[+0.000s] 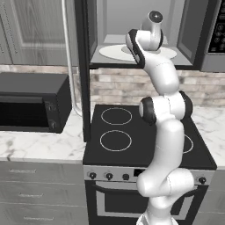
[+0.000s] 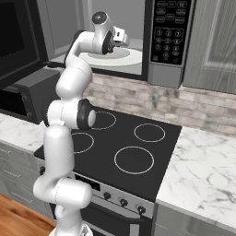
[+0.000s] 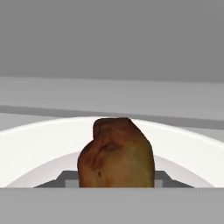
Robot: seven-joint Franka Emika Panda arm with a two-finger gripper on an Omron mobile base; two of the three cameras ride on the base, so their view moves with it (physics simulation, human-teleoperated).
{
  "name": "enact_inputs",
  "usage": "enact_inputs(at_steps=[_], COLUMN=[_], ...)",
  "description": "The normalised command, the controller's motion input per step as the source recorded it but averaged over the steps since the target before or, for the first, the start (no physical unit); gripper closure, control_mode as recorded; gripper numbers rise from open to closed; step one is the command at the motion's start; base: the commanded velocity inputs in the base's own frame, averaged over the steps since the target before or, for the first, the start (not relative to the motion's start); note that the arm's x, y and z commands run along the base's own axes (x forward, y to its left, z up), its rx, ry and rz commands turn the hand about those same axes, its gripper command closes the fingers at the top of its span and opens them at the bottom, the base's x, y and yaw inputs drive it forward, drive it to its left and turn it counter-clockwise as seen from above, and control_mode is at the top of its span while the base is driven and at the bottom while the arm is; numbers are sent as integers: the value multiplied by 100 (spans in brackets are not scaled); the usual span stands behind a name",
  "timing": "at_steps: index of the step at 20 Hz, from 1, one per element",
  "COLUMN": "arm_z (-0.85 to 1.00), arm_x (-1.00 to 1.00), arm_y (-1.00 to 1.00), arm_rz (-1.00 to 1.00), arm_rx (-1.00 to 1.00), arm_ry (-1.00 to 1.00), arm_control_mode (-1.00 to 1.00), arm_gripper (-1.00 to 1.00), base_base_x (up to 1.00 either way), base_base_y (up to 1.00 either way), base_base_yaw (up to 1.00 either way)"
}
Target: Transport the chicken drumstick from the fridge to the microwave and turn on the microwave.
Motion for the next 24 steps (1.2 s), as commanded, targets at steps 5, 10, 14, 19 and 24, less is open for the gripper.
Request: enact_inputs(at_steps=[5,10,14,19,24], arm_z=[0,0,0,0,-3], arm_x=[0,0,0,-19,-55], arm_y=[0,0,0,0,0], arm_rz=[0,0,0,0,0], arm_rx=[0,0,0,0,0], arm_ry=[0,0,0,-4,-9], arm_control_mode=[-100,-100,-100,-100,-100], arm_gripper=[-100,-100,-100,-100,-100], base_base_x=[0,0,0,0,0], base_base_y=[0,0,0,0,0], base_base_yaw=[0,0,0,0,0])
